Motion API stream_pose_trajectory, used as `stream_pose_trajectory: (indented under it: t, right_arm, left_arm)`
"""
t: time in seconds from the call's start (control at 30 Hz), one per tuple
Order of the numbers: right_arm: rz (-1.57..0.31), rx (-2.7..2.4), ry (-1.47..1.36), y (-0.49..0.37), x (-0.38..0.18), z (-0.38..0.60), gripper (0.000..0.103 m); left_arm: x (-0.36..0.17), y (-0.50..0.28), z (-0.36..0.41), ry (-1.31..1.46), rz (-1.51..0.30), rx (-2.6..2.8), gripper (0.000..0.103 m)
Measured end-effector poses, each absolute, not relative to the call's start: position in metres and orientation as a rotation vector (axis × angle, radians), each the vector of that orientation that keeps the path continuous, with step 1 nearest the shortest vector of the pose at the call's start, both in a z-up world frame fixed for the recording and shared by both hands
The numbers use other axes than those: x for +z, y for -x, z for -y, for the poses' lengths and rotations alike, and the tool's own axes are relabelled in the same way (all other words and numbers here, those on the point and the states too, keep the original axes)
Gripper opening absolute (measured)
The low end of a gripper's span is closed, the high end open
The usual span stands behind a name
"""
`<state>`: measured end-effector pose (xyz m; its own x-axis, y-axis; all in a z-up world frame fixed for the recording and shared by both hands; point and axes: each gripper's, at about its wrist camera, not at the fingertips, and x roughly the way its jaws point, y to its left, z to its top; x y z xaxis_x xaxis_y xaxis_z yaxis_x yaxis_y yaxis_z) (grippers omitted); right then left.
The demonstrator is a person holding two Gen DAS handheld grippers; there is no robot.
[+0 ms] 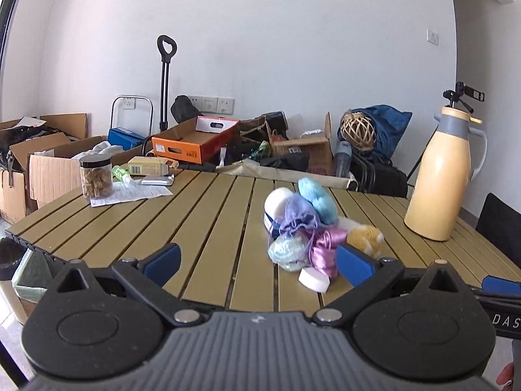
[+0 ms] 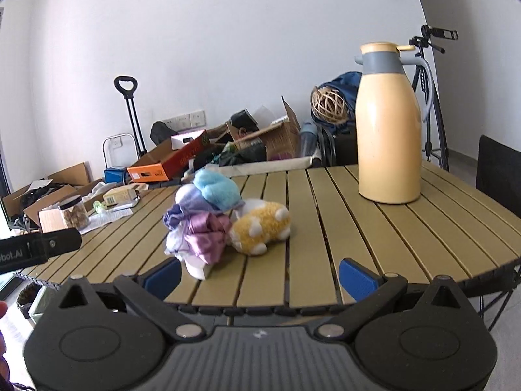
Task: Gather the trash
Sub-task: 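Move both tools back to the pile on the table, then grasp the pink satin scrunchie with the right tool and lift it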
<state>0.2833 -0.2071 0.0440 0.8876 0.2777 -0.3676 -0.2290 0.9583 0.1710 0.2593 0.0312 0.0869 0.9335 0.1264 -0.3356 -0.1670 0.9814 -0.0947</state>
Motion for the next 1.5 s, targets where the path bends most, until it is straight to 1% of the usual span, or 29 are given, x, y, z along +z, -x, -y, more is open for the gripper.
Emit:
stream_pose_trajectory:
  t: [0.53, 0.83, 1.0, 1.03, 1.07, 1.1, 1.17, 1.2, 1.27, 1.37, 1.5]
  right_arm:
    - [-0.335, 0.327, -0.036, -0.345, 0.035, 0.155, 0.103]
    - [-0.340, 0.362, -0.022, -0.388, 0.020, 0.120, 0.103]
    - [-0.356, 0.367, 0.009, -0.402, 0.012, 0.108, 0.097]
    - [-0.356, 0.371, 0.015, -0.403, 0.011, 0.107, 0.095]
    - [-0.357, 0.382, 0.018, -0.404, 0.010, 0.105, 0.089]
    - [-0.359, 0.393, 0.021, -0.406, 0.010, 0.103, 0.085]
    - [-0.366, 0.407, 0.024, -0.409, 0.008, 0.100, 0.067]
    - [-0.373, 0.411, 0.025, -0.411, 0.007, 0.099, 0.062]
    - [-0.395, 0.411, 0.019, -0.416, 0.004, 0.097, 0.048]
    - [-0.416, 0.415, -0.006, -0.420, 0.001, 0.100, 0.039]
    - [-0.435, 0.428, -0.047, -0.425, 0.000, 0.106, 0.033]
  left_arm:
    - [0.079, -0.307, -0.062, 0.151, -0.317, 0.164, 0.103]
    - [0.061, -0.337, -0.088, 0.172, -0.354, 0.192, 0.103]
    - [0.052, -0.348, -0.098, 0.175, -0.382, 0.203, 0.103]
    - [0.051, -0.349, -0.099, 0.178, -0.387, 0.207, 0.103]
    - [0.049, -0.351, -0.101, 0.182, -0.391, 0.207, 0.103]
    - [0.048, -0.351, -0.102, 0.186, -0.396, 0.208, 0.103]
    - [0.046, -0.353, -0.104, 0.193, -0.401, 0.208, 0.103]
    - [0.046, -0.353, -0.104, 0.195, -0.403, 0.206, 0.103]
    - [0.044, -0.354, -0.104, 0.196, -0.407, 0.201, 0.103]
    - [0.043, -0.354, -0.103, 0.193, -0.409, 0.195, 0.103]
    - [0.042, -0.354, -0.104, 0.199, -0.414, 0.198, 0.103]
